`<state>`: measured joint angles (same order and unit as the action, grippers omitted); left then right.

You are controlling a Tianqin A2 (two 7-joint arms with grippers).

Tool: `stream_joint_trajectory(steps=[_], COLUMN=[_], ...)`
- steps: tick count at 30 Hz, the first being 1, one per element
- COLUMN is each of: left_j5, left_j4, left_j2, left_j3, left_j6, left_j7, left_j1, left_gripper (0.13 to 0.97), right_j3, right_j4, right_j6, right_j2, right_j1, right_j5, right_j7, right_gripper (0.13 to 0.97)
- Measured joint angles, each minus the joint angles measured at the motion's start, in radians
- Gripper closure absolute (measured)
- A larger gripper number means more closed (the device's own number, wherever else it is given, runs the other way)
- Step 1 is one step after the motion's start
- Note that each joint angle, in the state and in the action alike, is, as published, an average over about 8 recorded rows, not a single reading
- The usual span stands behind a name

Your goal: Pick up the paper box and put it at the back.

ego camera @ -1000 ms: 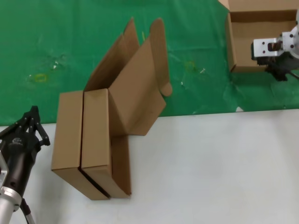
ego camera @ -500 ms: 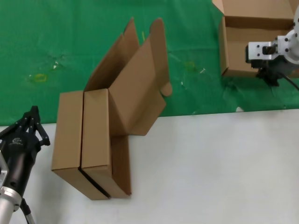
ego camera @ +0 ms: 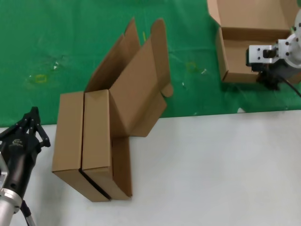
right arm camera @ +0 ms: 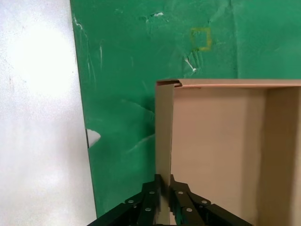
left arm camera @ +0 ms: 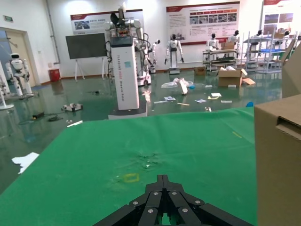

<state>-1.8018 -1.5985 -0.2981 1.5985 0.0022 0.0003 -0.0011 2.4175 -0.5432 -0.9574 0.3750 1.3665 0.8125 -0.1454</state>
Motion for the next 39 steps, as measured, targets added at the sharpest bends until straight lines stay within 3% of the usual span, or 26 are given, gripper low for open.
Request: stream_joint_trajectory(steps=[5, 14, 23, 31, 35, 39], left_j5=[0.000, 0.000, 0.000, 0.000, 0.000, 0.000], left_j4=[0.000, 0.000, 0.000, 0.000, 0.000, 0.000], left_j2=[0.000, 0.000, 0.000, 0.000, 0.000, 0.000], left_j3=[0.000, 0.000, 0.000, 0.000, 0.000, 0.000], left_j6=[0.000, 0.000, 0.000, 0.000, 0.000, 0.000], left_j7=[0.000, 0.000, 0.000, 0.000, 0.000, 0.000], left_j1=[0.000, 0.000, 0.000, 0.000, 0.000, 0.000], left_gripper=[0.953, 0.953, 0.953, 0.950, 0.943, 0.929], right_j3=[0.000, 0.000, 0.000, 0.000, 0.000, 0.000], right_j4=[0.000, 0.000, 0.000, 0.000, 0.000, 0.000], right_j6=[0.000, 0.000, 0.000, 0.000, 0.000, 0.000], right_j2=[0.000, 0.000, 0.000, 0.000, 0.000, 0.000], right_j1=[0.000, 0.000, 0.000, 0.000, 0.000, 0.000], right_j5=[0.000, 0.000, 0.000, 0.000, 0.000, 0.000], right_j7=[0.000, 0.000, 0.000, 0.000, 0.000, 0.000], right_gripper=[0.930, 0.844, 0.687, 0.466, 0.466, 0.374])
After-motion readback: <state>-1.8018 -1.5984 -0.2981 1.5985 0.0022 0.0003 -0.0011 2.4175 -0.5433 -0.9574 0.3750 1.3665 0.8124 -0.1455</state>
